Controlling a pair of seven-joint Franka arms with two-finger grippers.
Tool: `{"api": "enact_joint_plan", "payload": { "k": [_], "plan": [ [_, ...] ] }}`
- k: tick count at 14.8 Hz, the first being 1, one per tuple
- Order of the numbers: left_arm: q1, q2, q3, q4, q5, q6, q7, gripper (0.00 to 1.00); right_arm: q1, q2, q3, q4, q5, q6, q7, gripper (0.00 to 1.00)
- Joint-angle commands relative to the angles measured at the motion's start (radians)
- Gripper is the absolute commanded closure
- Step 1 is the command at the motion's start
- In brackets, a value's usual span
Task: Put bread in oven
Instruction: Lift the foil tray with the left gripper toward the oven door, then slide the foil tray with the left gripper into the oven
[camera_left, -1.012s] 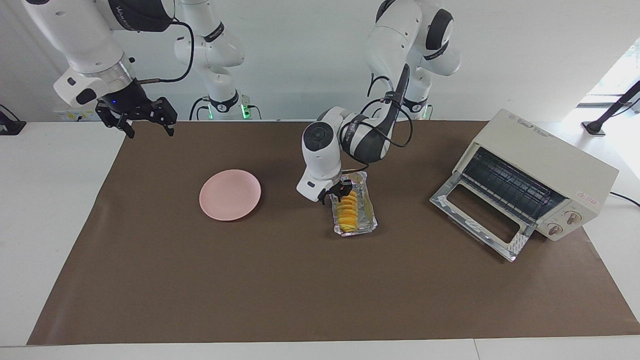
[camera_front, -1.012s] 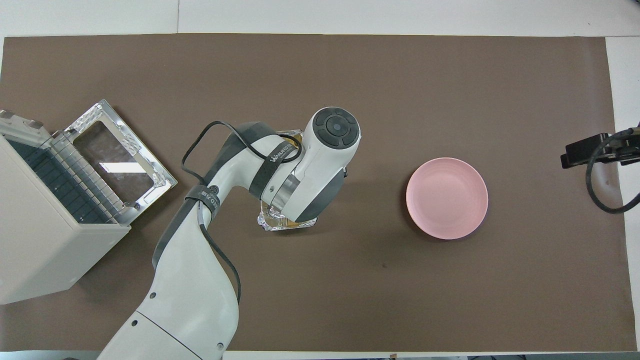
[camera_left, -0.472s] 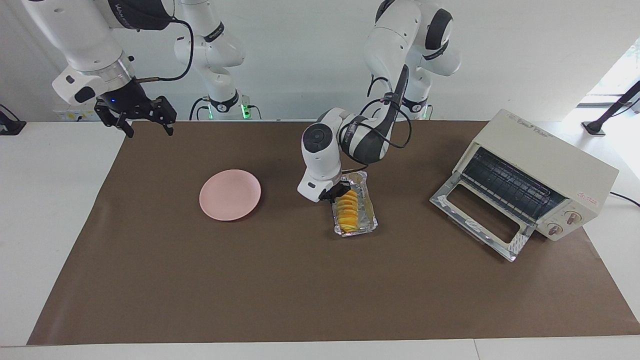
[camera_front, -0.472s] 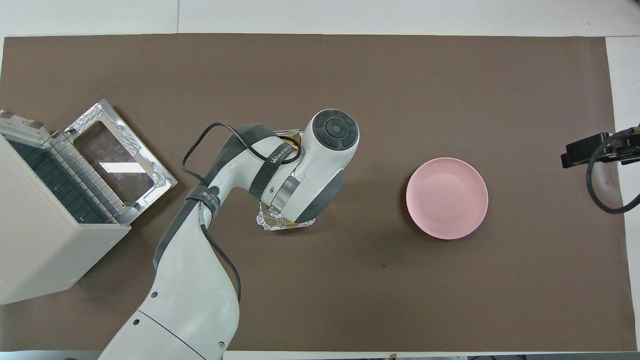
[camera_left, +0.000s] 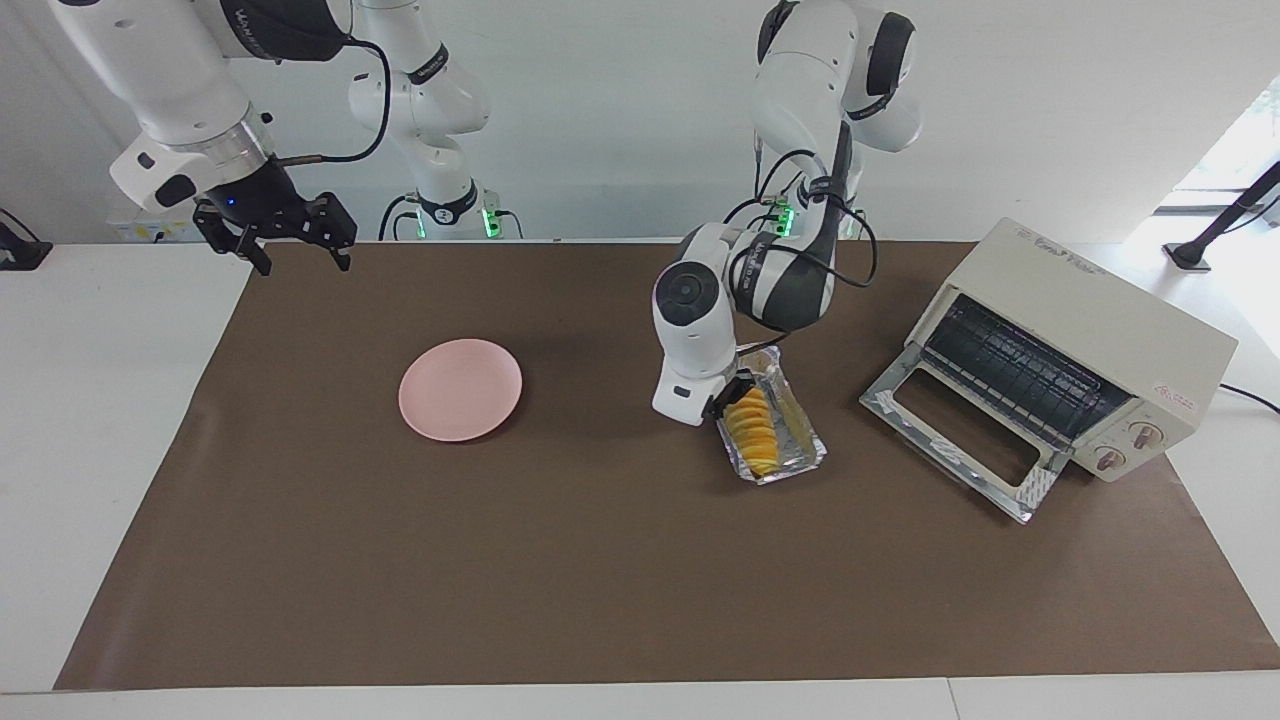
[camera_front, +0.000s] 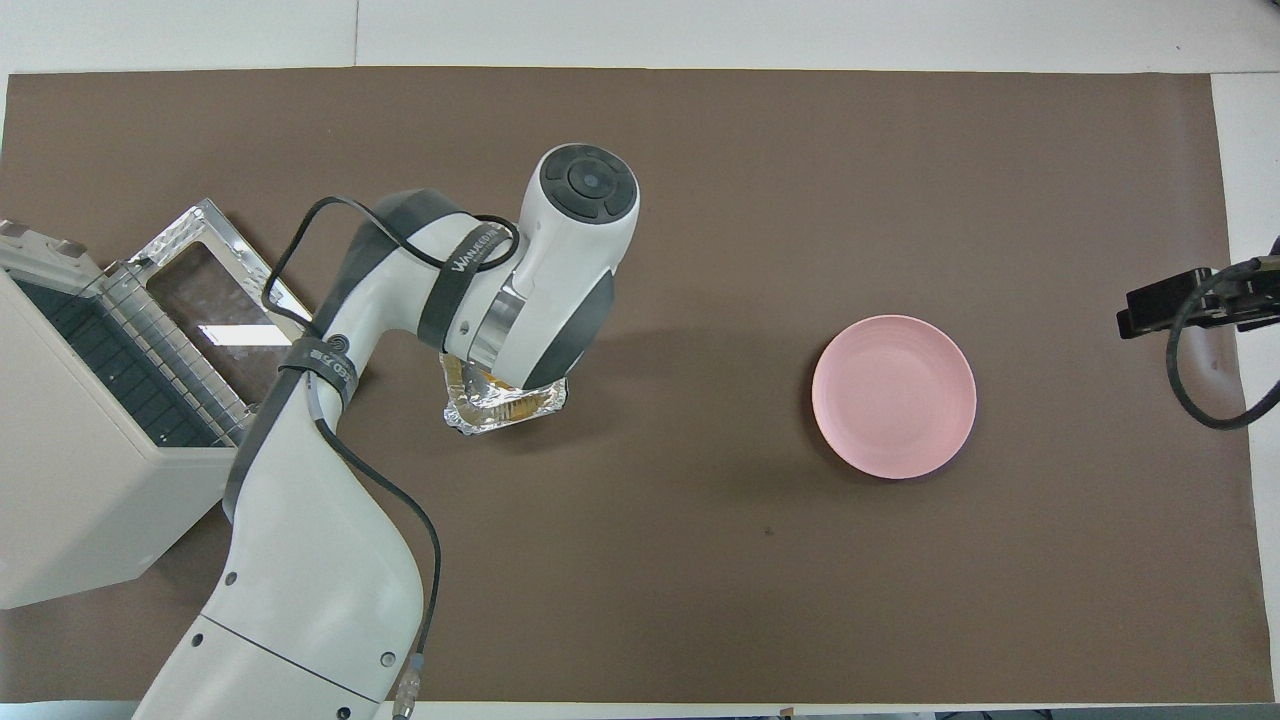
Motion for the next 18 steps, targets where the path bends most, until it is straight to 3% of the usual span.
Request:
{"api": "enact_joint_plan", "payload": {
  "k": [1, 4, 10, 18],
  "plan": [
    [0.009, -0.003, 0.092, 0.061, -0.026, -0.054, -0.049, 1.00, -0.012, -0.013, 0.011, -0.012, -0.003, -0.008, 0.003, 0.00],
    [0.032, -0.008, 0.204, 0.057, -0.069, -0.060, -0.089, 1.00, -0.012, -0.013, 0.009, -0.012, -0.003, -0.008, 0.003, 0.00],
    [0.199, -0.014, 0.204, 0.038, -0.066, -0.134, -0.006, 1.00, -0.012, -0.013, 0.009, -0.012, -0.001, -0.008, 0.003, 0.00],
    [0.282, -0.069, 0.204, -0.088, -0.066, -0.148, 0.177, 1.00, -0.012, -0.013, 0.009, -0.012, -0.003, -0.008, 0.003, 0.00]
  ]
}}
